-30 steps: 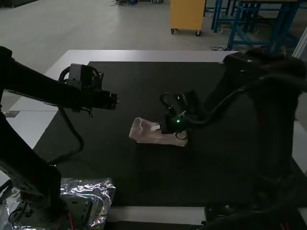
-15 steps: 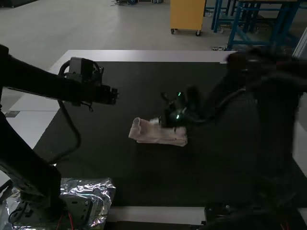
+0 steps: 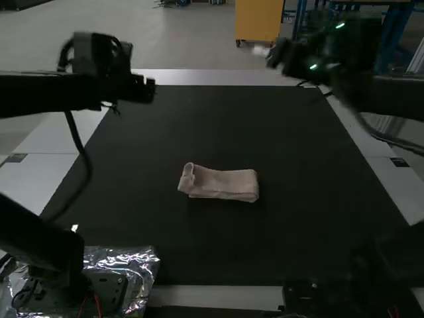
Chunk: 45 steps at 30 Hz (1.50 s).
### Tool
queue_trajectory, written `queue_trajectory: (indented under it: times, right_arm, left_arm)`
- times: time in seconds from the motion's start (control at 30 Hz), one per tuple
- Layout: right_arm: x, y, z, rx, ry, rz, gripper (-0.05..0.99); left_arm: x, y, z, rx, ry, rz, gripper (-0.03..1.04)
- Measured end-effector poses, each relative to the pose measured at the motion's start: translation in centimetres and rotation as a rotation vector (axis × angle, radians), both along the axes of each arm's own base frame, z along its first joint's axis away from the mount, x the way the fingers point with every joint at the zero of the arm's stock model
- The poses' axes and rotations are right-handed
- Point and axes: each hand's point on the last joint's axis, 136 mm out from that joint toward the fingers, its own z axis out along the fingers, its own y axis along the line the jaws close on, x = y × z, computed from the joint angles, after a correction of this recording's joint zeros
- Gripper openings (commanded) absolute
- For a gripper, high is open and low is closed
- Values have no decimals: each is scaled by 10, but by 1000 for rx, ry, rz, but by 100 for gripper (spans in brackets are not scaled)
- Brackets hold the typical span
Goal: Fold the towel.
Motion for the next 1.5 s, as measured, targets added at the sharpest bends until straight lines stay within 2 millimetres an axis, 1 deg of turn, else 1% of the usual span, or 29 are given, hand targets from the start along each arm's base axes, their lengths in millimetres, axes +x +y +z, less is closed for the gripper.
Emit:
queue_trajectory:
  times: [0.07, 0.17, 0.23, 0.3, 0.4, 0.5, 0.7, 0.87, 0.9, 0.93, 0.97, 1.03, 1.07, 1.1, 1.13, 1.2, 1.23, 1.27, 1.33, 1.4, 1.43, 1.5]
  right_arm:
    - [-14, -22, 28, 9, -62, -57, 92]
    - [-43, -49, 65, 26, -168, -122, 92]
    - [-66, -65, 82, 37, -228, -161, 92]
    - [-88, -79, 93, 49, -278, -197, 92]
    - [-120, -97, 100, 71, -327, -253, 92]
    - [-150, -108, 102, 97, -368, -287, 92]
    - [-219, -116, 111, 156, -482, -316, 92]
    - [-281, -116, 118, 190, -604, -321, 92]
    - [-292, -116, 117, 193, -620, -323, 92]
    - [-296, -116, 115, 192, -611, -328, 92]
    - [-298, -117, 117, 192, -609, -340, 92]
    - [-293, -123, 114, 186, -589, -381, 92]
    - [-291, -127, 114, 178, -594, -409, 92]
    - [-288, -132, 113, 164, -601, -439, 92]
    - [-284, -137, 111, 143, -611, -477, 92]
    - [-271, -144, 101, 101, -623, -529, 92]
    - [-261, -147, 93, 87, -630, -551, 92]
    - [-249, -150, 82, 71, -622, -571, 92]
    - [-221, -156, 49, 27, -574, -603, 92]
    - [-196, -160, 11, -17, -511, -622, 92]
    - [-187, -161, -4, -32, -496, -630, 92]
    - [-175, -163, -26, -52, -487, -638, 92]
  left_arm:
    - [-8, 3, 21, 5, -47, 3, 96]
    - [-20, 10, 40, 14, -84, 12, 96]
    - [-27, 20, 50, 20, -109, 34, 96]
    - [-36, 35, 63, 27, -145, 69, 96]
    - [-56, 54, 81, 33, -209, 114, 96]
    - [-82, 63, 102, 32, -288, 133, 96]
    - [-145, 58, 140, 25, -469, 115, 96]
    - [-206, 55, 163, 5, -639, 106, 96]
    - [-219, 54, 167, -1, -678, 102, 96]
    - [-233, 52, 171, -10, -724, 95, 96]
    - [-249, 51, 175, -18, -779, 85, 96]
    - [-284, 48, 185, -35, -916, 72, 96]
    - [-296, 47, 184, -41, -951, 64, 96]
    - [-299, 46, 180, -44, -952, 58, 96]
    - [-296, 45, 176, -48, -933, 52, 96]
    - [-277, 43, 153, -52, -848, 41, 96]
    - [-269, 43, 143, -53, -825, 39, 96]
    - [-263, 42, 136, -54, -819, 35, 96]
    - [-257, 39, 131, -53, -848, 15, 96]
    - [-252, 36, 124, -49, -886, -5, 96]
    - [-248, 35, 118, -45, -899, -14, 96]
    - [-236, 34, 97, -42, -881, -24, 96]
